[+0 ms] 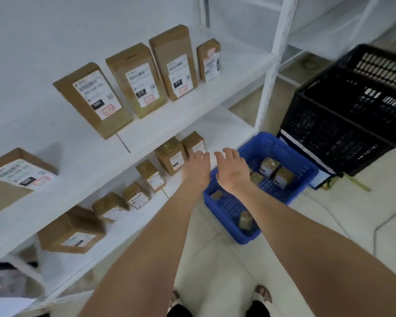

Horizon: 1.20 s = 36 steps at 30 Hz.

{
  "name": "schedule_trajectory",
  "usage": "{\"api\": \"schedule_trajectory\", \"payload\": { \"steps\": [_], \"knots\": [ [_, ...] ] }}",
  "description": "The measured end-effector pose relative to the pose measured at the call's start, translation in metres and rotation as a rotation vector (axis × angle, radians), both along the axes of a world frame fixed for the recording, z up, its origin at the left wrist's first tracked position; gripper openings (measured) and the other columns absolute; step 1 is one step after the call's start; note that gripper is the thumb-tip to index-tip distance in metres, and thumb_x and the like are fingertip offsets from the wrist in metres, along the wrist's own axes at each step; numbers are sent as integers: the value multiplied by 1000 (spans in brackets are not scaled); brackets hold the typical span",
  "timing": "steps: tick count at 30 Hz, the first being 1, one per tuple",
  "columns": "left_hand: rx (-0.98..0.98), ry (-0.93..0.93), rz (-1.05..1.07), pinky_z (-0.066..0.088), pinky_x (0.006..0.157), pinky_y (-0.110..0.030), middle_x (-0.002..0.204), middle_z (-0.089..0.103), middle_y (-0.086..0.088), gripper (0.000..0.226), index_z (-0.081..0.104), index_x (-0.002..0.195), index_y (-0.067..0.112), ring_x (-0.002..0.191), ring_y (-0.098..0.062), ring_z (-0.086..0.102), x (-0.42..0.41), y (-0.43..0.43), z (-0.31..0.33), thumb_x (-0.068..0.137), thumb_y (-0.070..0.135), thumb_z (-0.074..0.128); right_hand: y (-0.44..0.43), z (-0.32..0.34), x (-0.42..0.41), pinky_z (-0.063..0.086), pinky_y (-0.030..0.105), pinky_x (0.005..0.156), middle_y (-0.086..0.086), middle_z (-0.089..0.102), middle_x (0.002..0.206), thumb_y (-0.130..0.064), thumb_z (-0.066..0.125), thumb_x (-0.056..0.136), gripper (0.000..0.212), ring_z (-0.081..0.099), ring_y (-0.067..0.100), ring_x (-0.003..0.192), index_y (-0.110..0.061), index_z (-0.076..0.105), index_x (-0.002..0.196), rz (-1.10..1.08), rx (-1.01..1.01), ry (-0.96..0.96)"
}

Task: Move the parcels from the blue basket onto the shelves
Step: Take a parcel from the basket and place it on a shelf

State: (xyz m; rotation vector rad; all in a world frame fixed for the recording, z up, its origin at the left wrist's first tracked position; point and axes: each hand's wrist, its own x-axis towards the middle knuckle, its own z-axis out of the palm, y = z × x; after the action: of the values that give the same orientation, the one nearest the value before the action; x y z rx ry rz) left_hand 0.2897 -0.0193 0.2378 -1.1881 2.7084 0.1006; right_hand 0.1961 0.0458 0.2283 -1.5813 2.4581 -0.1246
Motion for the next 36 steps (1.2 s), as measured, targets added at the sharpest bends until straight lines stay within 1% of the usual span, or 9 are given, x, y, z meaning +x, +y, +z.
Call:
{"api": "schedule_trajectory", "payload": {
  "steps": [7, 11, 16, 18, 22, 26, 29, 33, 36],
  "knots": [
    [81, -19, -40, 45, 83, -35, 133, 41, -9, 53, 38, 135, 11, 123, -25, 42, -114, 39, -43, 87, 16, 59, 46, -41, -116, 36, 37, 106, 10, 28, 148, -23, 62, 91, 62, 25, 28, 139, -15, 29, 144, -54, 104, -56],
    [110, -36, -45, 45, 82, -33, 132, 43, -9, 52, 39, 133, 12, 120, -24, 45, -165, 36, -76, 87, 22, 60, 40, -70, -166, 37, 37, 106, 10, 29, 147, -19, 60, 91, 62, 26, 28, 138, -16, 28, 145, -31, 149, -83],
    [196, -52, -5, 46, 85, -34, 135, 40, -8, 54, 37, 136, 11, 123, -24, 43, -233, 12, -129, 88, 18, 59, 15, -119, -233, 39, 37, 105, 9, 30, 146, -17, 61, 90, 62, 26, 28, 138, -15, 29, 143, -7, 221, -105],
    [233, -75, 17, 47, 83, -34, 134, 40, -8, 53, 36, 135, 11, 123, -24, 42, -260, -1, -159, 88, 18, 60, 0, -147, -260, 39, 35, 104, 9, 29, 146, -18, 60, 91, 63, 25, 27, 138, -15, 28, 145, -3, 277, -123],
    [293, -111, 66, 48, 85, -34, 137, 39, -9, 53, 35, 136, 9, 126, -24, 41, -307, -25, -216, 90, 19, 60, -28, -210, -310, 39, 35, 102, 10, 27, 148, -17, 57, 93, 61, 25, 27, 138, -13, 26, 145, 3, 341, -175],
    [345, -129, 113, 48, 85, -35, 137, 38, -11, 52, 31, 138, 7, 125, -25, 41, -340, -43, -277, 92, 15, 54, -46, -276, -339, 40, 36, 102, 10, 25, 148, -18, 57, 93, 64, 25, 27, 139, -13, 22, 146, 15, 387, -225],
    [402, -119, 148, 47, 88, -36, 137, 38, -11, 51, 34, 137, 7, 125, -25, 41, -360, -53, -326, 91, 15, 55, -56, -331, -355, 37, 37, 105, 10, 21, 151, -21, 56, 94, 66, 23, 27, 140, -15, 18, 148, 7, 424, -256],
    [472, -120, 218, 48, 85, -37, 137, 39, -10, 50, 36, 137, 8, 124, -25, 43, -394, -66, -404, 91, 15, 57, -69, -415, -384, 38, 37, 102, 9, 26, 146, -22, 55, 94, 52, 29, 26, 134, -17, 30, 140, -46, 443, -270],
    [536, -87, 300, 49, 83, -41, 136, 39, -9, 48, 37, 137, 9, 122, -27, 46, -421, -72, -467, 92, 15, 54, -79, -481, -411, 38, 38, 102, 11, 22, 148, -25, 60, 92, 64, 27, 29, 135, -17, 24, 144, -87, 450, -257]
  ]
}}
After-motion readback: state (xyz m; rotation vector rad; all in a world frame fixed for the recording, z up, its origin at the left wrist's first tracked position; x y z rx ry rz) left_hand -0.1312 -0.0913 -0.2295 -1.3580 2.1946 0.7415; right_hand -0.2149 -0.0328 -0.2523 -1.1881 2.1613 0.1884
